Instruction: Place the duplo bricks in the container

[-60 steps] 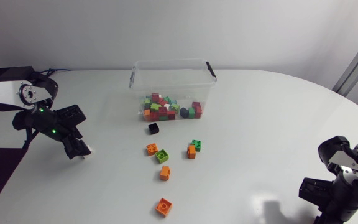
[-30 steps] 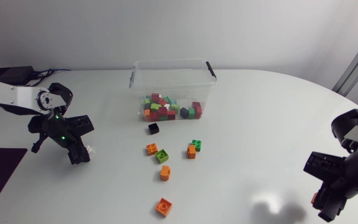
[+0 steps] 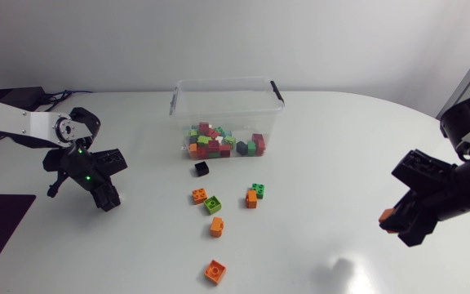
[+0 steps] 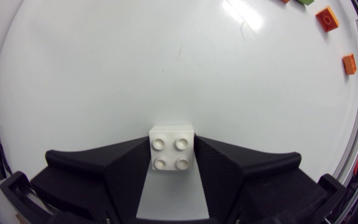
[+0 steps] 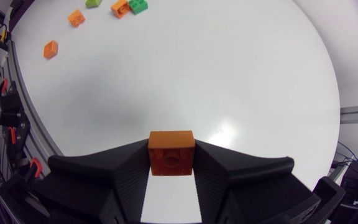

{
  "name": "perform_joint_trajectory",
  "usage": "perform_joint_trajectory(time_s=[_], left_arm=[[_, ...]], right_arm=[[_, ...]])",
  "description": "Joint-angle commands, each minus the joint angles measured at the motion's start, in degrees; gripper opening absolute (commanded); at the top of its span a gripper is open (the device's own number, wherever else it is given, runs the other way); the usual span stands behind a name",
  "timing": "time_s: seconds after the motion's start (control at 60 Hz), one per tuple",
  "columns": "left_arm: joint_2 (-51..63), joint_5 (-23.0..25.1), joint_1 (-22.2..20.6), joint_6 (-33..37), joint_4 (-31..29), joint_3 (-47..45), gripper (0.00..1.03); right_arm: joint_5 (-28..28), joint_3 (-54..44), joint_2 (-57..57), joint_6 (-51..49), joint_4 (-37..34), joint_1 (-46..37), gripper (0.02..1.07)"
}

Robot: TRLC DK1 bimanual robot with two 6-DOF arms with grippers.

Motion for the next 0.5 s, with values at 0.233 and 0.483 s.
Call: perform_joint_trajectory(time_s=[0.233, 0.483], left_arm=[[-7.25, 3.68, -0.54, -3.04, -3.71, 2.66, 0.44], [-9.62, 5.08, -1.69, -3.92, -6.26, 4.68, 0.44]], right_arm=[[-4.42, 9.42, 4.57, 14.35, 10.27, 9.61, 0.32], [-4.59, 15.48, 11.61, 21.99, 18.18, 16.03, 0.32]])
